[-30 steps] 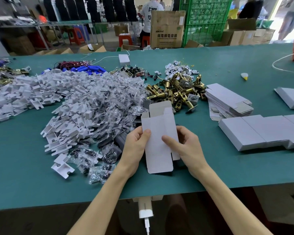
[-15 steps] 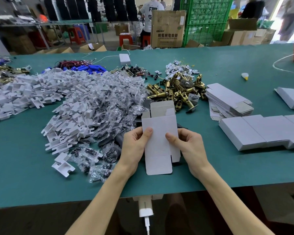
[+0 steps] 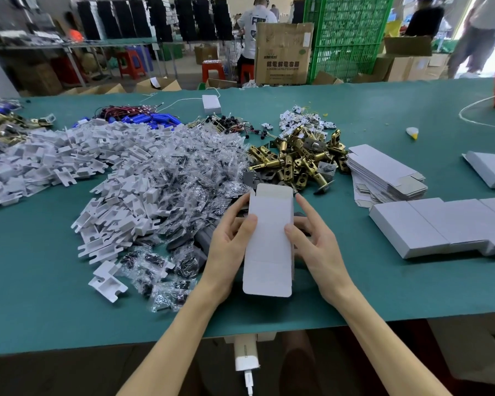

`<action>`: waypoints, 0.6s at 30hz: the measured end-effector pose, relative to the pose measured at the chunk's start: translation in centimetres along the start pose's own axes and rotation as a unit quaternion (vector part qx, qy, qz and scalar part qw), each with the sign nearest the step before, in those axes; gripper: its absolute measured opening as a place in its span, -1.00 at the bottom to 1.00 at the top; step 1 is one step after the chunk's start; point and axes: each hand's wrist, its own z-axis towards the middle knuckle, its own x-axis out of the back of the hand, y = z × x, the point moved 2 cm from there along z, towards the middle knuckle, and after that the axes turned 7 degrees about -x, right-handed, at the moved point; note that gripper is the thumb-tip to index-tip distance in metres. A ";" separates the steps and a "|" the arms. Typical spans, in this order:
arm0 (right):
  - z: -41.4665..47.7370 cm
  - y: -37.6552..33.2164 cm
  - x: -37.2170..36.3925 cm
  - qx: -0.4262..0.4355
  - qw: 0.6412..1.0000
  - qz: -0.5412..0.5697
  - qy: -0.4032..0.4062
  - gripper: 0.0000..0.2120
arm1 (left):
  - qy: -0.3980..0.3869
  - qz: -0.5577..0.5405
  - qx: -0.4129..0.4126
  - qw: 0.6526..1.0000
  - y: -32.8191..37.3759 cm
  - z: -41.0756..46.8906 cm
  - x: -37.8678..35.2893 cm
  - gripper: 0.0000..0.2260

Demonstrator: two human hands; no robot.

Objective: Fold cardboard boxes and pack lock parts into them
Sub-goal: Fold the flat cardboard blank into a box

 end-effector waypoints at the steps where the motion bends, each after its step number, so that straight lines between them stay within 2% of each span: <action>1: 0.0 -0.1 -0.1 0.002 1.000 0.001 -0.001 -0.40 | -0.003 0.008 -0.007 1.000 0.0 0.0 0.0 -0.59; 7: -0.2 -0.3 -0.1 0.001 1.000 0.000 -0.001 -0.50 | -0.015 0.030 -0.011 0.999 -0.3 0.2 0.1 -0.50; 18: -0.1 -0.1 -0.1 -0.003 1.000 0.016 -0.021 -0.51 | 0.000 0.020 0.000 1.000 -0.5 0.1 0.2 -0.74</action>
